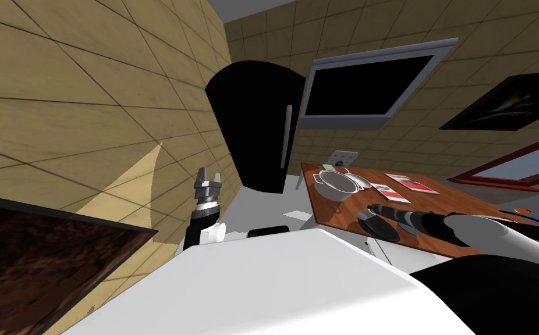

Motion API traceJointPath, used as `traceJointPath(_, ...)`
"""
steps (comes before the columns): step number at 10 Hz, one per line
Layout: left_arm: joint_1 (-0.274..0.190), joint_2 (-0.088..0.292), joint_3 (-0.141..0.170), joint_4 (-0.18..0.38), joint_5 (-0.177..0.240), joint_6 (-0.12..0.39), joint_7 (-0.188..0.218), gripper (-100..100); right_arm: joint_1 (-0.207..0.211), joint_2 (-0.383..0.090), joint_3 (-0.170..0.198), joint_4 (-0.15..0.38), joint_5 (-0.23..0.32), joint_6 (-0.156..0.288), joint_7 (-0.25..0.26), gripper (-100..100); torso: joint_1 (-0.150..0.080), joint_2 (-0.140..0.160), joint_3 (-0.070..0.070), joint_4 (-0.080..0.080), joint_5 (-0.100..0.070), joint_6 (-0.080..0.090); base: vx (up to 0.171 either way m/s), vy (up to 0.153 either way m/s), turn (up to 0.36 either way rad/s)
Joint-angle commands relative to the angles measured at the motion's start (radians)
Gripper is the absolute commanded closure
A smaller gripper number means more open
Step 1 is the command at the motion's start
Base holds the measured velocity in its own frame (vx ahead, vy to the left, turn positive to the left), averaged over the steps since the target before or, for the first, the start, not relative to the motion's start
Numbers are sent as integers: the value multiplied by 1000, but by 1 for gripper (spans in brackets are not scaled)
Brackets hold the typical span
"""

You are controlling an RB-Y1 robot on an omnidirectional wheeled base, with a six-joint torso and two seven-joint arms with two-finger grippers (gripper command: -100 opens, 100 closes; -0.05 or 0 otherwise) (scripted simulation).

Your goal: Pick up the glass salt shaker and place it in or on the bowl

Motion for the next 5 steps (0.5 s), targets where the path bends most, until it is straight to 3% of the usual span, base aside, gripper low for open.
traceJointPath(1,0,0,0,0,0,0,0,0,-1,-28,-24,19,-19,27,-11,100,0,0,0,0,0,0,-123,-75,122)
traceJointPath(2,0,0,0,0,0,0,0,0,11,-51,-49,17,-31,59,-32,100,-2,-1,-1,0,-1,0,-124,-103,202)
traceJointPath(5,0,0,0,0,0,0,0,0,36,-90,-79,10,-36,123,-66,100,-4,-3,-2,-1,-2,0,-98,-96,126)
